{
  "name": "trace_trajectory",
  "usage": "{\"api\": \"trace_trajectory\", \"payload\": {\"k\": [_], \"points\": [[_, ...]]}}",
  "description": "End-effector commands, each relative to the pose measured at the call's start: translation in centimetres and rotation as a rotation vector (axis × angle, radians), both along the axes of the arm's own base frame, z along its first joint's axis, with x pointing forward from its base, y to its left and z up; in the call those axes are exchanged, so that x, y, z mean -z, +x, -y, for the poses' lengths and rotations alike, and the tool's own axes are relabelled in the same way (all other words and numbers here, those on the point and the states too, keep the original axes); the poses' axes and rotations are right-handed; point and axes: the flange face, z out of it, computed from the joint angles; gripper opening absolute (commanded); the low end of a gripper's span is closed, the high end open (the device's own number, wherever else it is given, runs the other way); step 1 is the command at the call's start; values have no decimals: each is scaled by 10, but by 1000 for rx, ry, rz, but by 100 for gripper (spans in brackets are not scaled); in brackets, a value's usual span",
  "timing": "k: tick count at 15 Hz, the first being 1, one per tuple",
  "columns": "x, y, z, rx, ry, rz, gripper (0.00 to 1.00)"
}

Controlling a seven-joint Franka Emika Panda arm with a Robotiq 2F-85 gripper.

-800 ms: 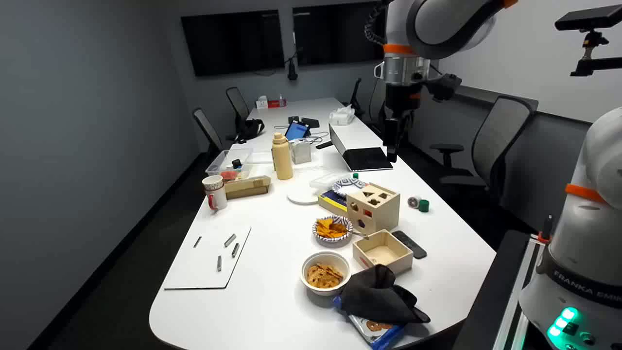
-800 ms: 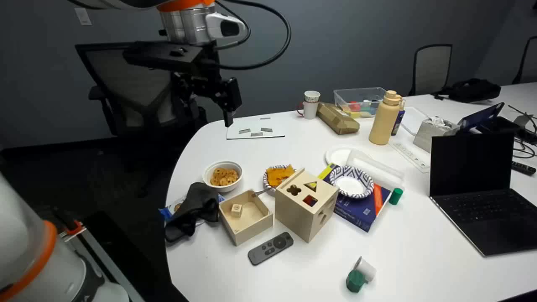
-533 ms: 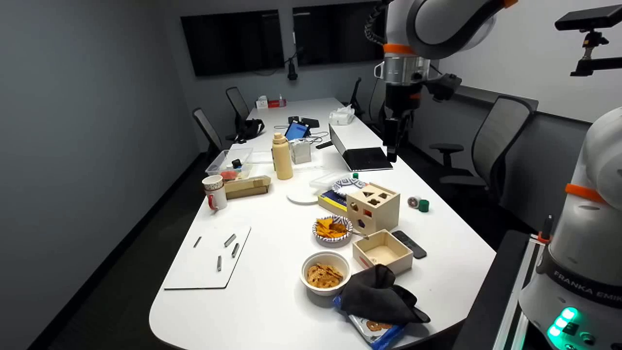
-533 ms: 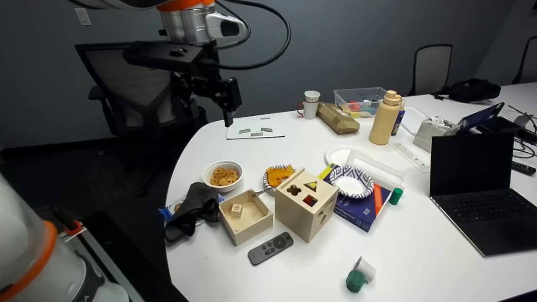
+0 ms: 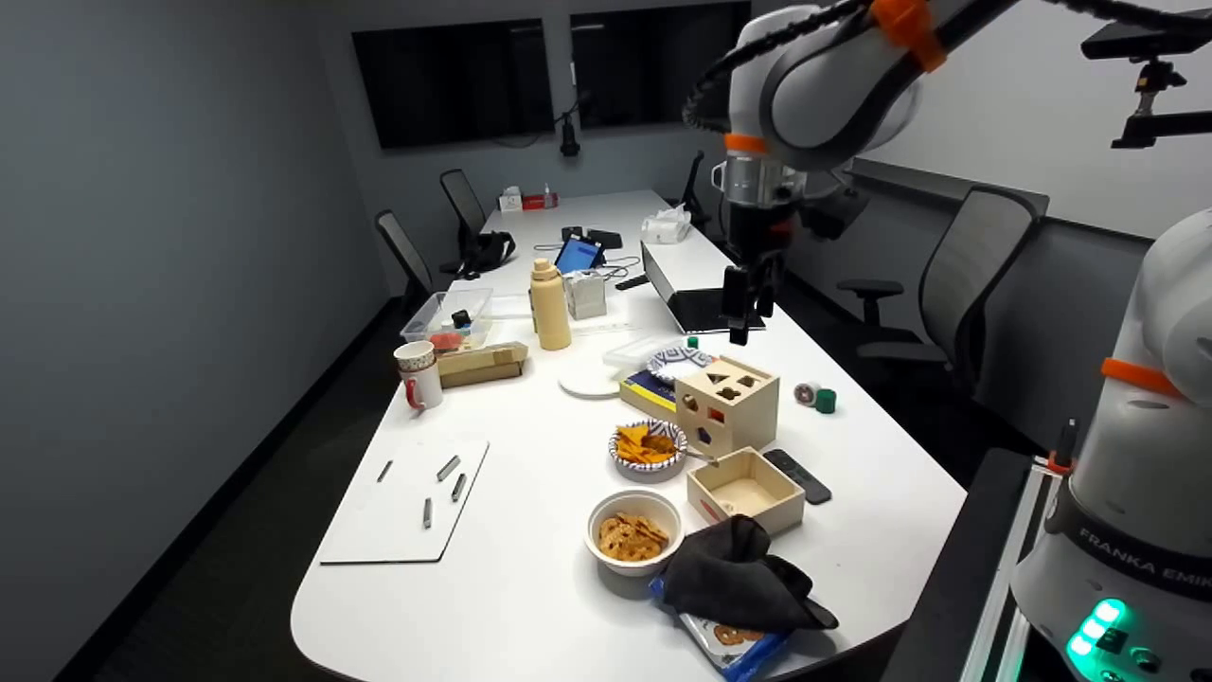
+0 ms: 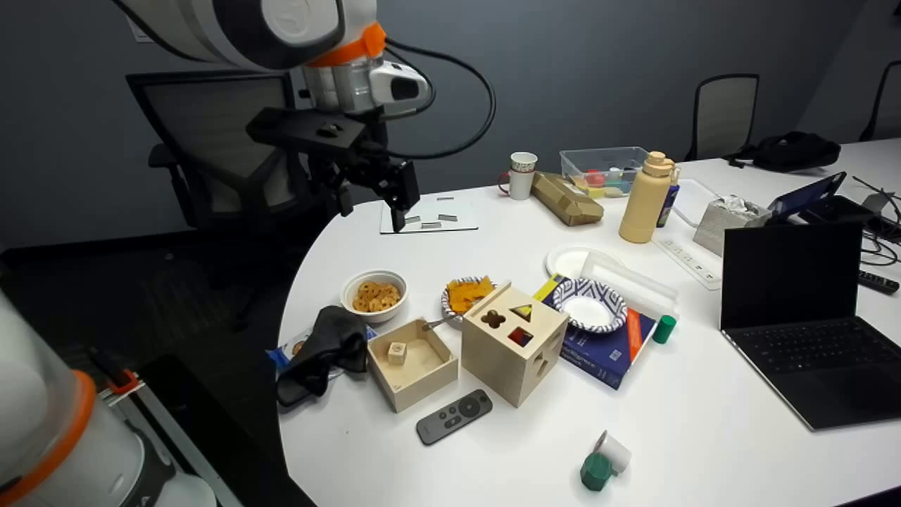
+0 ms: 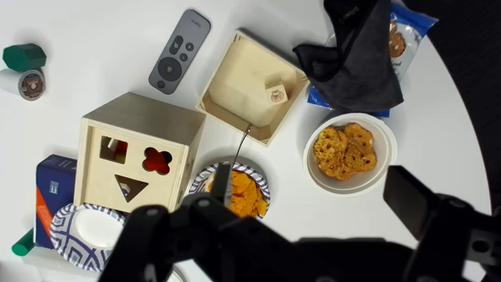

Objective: Use the spoon to stir in the bowl

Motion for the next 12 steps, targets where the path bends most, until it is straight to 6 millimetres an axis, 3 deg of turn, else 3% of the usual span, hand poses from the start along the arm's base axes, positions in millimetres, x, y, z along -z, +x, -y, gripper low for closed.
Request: {"api": "trace_trajectory", "payload": {"k": [1, 6, 12], "points": [[64, 38, 3, 79, 11, 7, 100], [152, 76, 19, 169, 34, -4, 100], [225, 112, 25, 256, 82, -29, 100]]}}
